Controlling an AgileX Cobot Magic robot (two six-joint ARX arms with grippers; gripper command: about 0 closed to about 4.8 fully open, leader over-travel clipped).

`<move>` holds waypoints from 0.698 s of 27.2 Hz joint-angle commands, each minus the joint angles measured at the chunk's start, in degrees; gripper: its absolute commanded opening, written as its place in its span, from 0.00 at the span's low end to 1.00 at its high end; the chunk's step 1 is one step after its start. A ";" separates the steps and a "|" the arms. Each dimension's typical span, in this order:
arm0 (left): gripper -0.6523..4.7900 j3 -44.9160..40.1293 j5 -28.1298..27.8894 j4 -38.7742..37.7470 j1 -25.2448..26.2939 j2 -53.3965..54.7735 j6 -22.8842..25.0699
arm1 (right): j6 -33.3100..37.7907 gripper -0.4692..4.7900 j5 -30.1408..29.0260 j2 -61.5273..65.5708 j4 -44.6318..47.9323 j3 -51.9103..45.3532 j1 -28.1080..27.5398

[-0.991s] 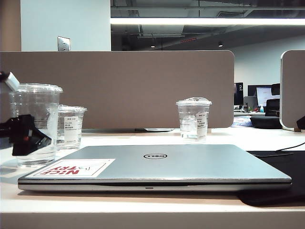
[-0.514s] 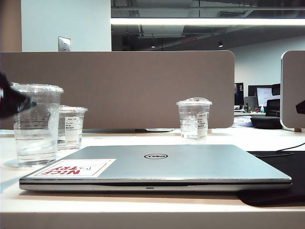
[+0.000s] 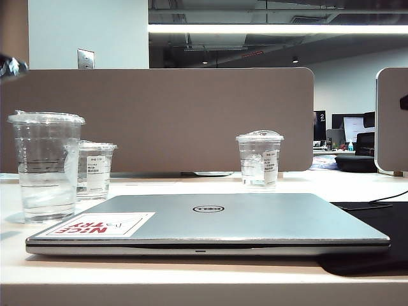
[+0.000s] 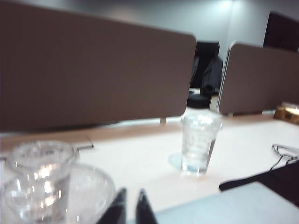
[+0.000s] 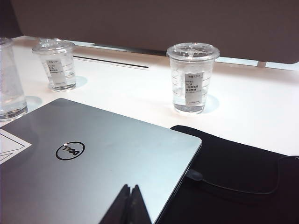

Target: Pick up the coffee cup on the middle and place it on the left side of the laptop.

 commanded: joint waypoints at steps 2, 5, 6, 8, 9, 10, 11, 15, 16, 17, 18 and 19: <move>0.11 0.17 -0.57 -13.46 0.07 -12.24 -0.94 | 0.09 0.08 0.00 -0.87 0.98 -0.24 -0.26; 0.11 0.20 -3.34 -26.10 0.04 -23.12 -0.92 | 0.11 0.08 0.00 -0.90 0.96 -0.24 -1.16; 0.11 0.20 -4.63 -30.38 0.04 -26.91 -0.92 | 0.09 0.08 0.00 -0.94 0.96 -0.24 -1.55; 0.11 0.22 -10.62 -44.50 0.07 -39.60 -0.39 | 0.11 0.08 0.00 -0.98 0.96 -0.24 -3.41; 0.11 0.22 -12.31 -48.70 0.07 -43.50 0.04 | 0.09 0.08 0.02 -0.98 0.96 -0.24 -4.04; 0.11 0.22 -15.08 -57.55 0.07 -51.91 1.38 | 0.09 0.08 0.02 -0.98 0.96 -0.24 -5.64; 0.11 0.46 -16.31 -59.19 0.04 -52.15 2.19 | 0.09 0.08 0.00 -0.98 0.98 -0.24 -6.54; 0.11 1.38 -16.22 -64.70 0.00 -51.34 3.19 | 0.09 0.08 0.02 -1.03 0.61 -0.24 -9.44; 0.11 1.40 -16.90 -65.70 0.00 -51.39 3.15 | 0.09 0.08 0.15 -1.03 0.50 -0.24 -10.03; 0.11 1.40 -18.36 -67.34 0.00 -51.71 3.15 | 0.09 0.08 0.13 -1.03 0.57 -0.24 -10.84; 0.11 1.40 -20.11 -68.54 0.00 -51.76 3.19 | 0.09 0.08 0.09 -1.03 0.57 -0.24 -11.47; 0.11 1.38 -22.10 -69.77 0.00 -51.80 3.21 | 0.09 0.08 0.04 -1.03 0.55 -0.24 -12.07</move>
